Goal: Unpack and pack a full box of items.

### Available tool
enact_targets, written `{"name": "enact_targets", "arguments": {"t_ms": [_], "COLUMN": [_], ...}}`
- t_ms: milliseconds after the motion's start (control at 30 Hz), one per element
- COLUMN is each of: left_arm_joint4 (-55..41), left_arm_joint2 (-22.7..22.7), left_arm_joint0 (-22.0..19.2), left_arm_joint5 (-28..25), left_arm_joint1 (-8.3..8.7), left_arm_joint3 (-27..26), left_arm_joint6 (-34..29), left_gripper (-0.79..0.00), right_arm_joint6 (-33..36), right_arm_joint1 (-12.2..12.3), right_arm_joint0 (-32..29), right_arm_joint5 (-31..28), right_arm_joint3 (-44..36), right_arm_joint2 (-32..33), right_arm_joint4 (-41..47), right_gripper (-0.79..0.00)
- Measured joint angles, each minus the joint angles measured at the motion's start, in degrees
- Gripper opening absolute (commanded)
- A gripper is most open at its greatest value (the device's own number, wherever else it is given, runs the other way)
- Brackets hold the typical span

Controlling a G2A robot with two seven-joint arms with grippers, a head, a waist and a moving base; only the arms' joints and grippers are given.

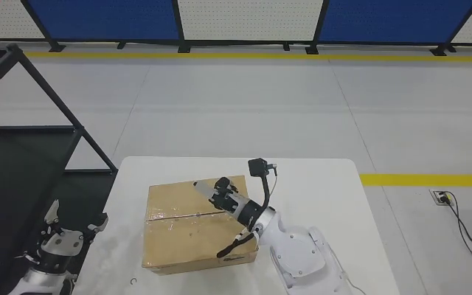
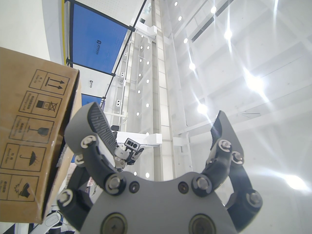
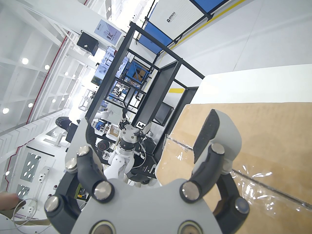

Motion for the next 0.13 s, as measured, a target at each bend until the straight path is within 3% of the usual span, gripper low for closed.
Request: {"name": "enact_targets", "arguments": {"t_ms": [133], "left_arm_joint4": [0.0], "left_arm_joint2": [0.0], "left_arm_joint0": [0.0], "left_arm_joint5": [0.0], "left_arm_joint1": [0.0], "left_arm_joint3": [0.0], "left_arm_joint6": [0.0], "left_gripper": [-0.001], "right_arm_joint6": [0.0], "right_arm_joint1": [0.0], "right_arm_joint0": [0.0], "right_arm_joint5": [0.0], "right_arm_joint3": [0.0], "right_arm_joint2": [0.0], "right_arm_joint4": [0.0], "right_gripper": [0.0]}}
